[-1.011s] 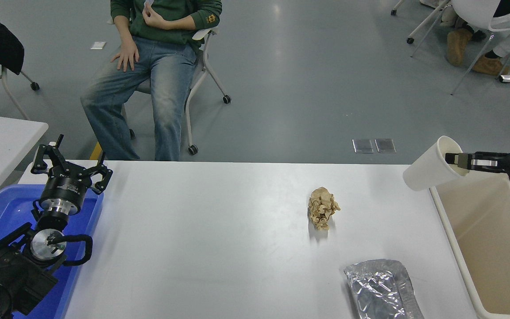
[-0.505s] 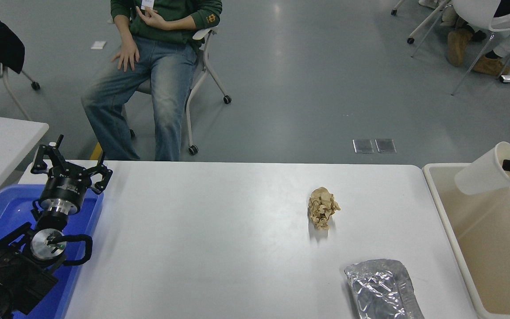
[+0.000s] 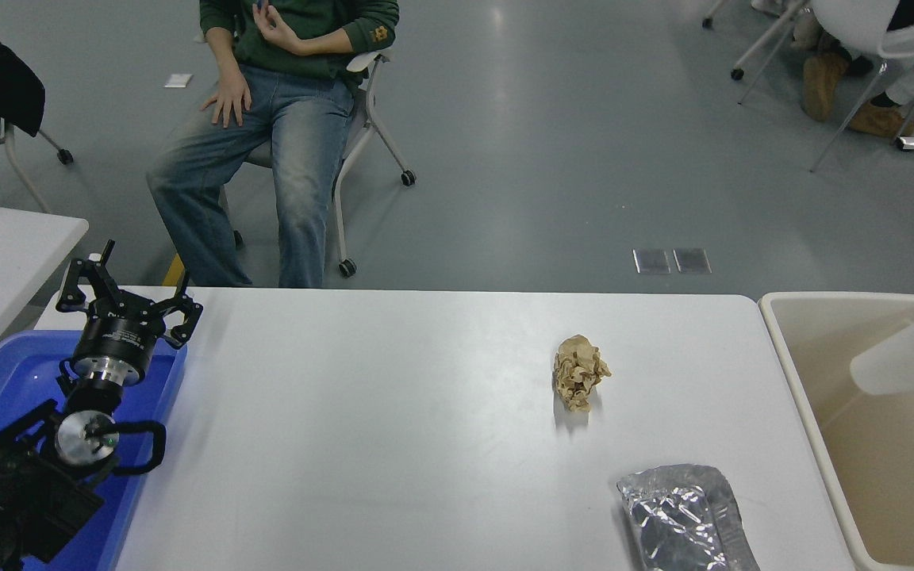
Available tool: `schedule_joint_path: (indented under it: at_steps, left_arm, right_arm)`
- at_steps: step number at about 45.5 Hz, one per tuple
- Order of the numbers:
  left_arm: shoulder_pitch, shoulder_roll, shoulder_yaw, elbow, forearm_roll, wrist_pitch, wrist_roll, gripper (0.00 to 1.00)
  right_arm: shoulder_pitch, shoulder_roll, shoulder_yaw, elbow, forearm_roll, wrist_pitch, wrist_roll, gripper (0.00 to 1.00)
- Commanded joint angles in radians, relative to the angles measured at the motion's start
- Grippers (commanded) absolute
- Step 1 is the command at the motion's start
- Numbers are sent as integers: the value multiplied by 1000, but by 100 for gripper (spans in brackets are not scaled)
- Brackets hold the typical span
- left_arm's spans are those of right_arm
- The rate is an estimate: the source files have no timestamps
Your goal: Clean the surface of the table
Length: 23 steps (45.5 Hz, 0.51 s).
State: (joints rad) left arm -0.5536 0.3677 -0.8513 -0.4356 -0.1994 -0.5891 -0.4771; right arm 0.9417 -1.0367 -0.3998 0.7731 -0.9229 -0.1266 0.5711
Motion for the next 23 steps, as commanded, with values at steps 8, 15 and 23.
schedule_joint_path:
  at_steps: [8,15,23]
  left_arm:
    - [0,-1,0,0,0,0,0,100]
    - [0,-1,0,0,0,0,0,100]
    - [0,0,0,0,0,0,0,100]
  right_arm:
    - [-161,184,49,-307,133,-2,3,0]
    - [-222,303,47,-510,177,-1,3,0]
    - [-258,403,45,-670,206,15,1,0]
